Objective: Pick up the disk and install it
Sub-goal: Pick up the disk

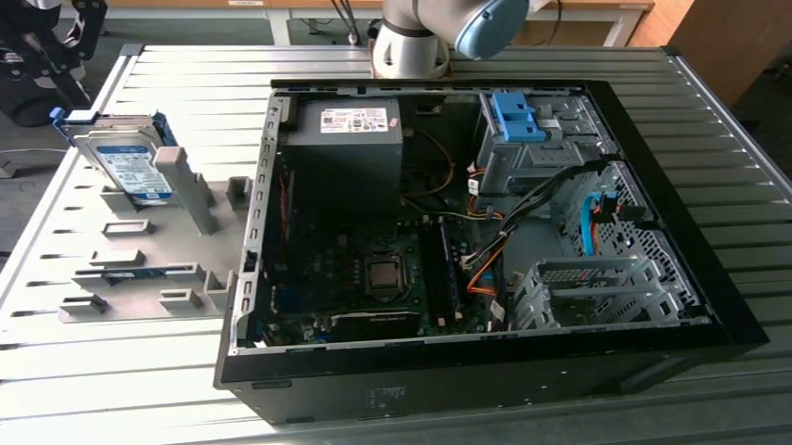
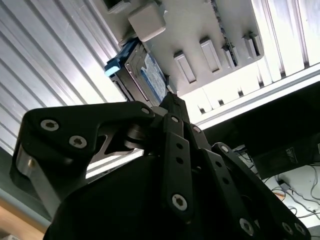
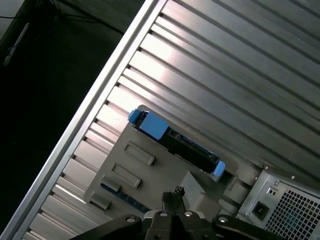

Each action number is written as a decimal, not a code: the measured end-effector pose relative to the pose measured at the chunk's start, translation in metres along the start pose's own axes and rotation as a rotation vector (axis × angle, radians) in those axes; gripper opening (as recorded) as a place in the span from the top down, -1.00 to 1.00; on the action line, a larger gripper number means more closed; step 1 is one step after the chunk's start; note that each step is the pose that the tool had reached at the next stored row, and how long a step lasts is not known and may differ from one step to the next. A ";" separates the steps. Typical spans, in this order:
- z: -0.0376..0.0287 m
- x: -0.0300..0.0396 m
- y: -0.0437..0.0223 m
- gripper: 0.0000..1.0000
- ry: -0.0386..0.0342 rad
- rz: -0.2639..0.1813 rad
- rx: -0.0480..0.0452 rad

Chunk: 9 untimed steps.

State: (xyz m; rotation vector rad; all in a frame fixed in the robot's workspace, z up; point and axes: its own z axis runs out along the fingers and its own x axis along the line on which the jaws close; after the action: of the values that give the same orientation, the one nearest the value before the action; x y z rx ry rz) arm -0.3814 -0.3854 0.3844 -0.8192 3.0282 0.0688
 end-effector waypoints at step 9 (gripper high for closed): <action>0.0001 -0.0001 0.0000 0.79 0.0111 -0.130 -0.0017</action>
State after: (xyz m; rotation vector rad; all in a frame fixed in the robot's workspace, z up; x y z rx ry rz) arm -0.3814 -0.3854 0.3843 -1.0168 2.9765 0.0665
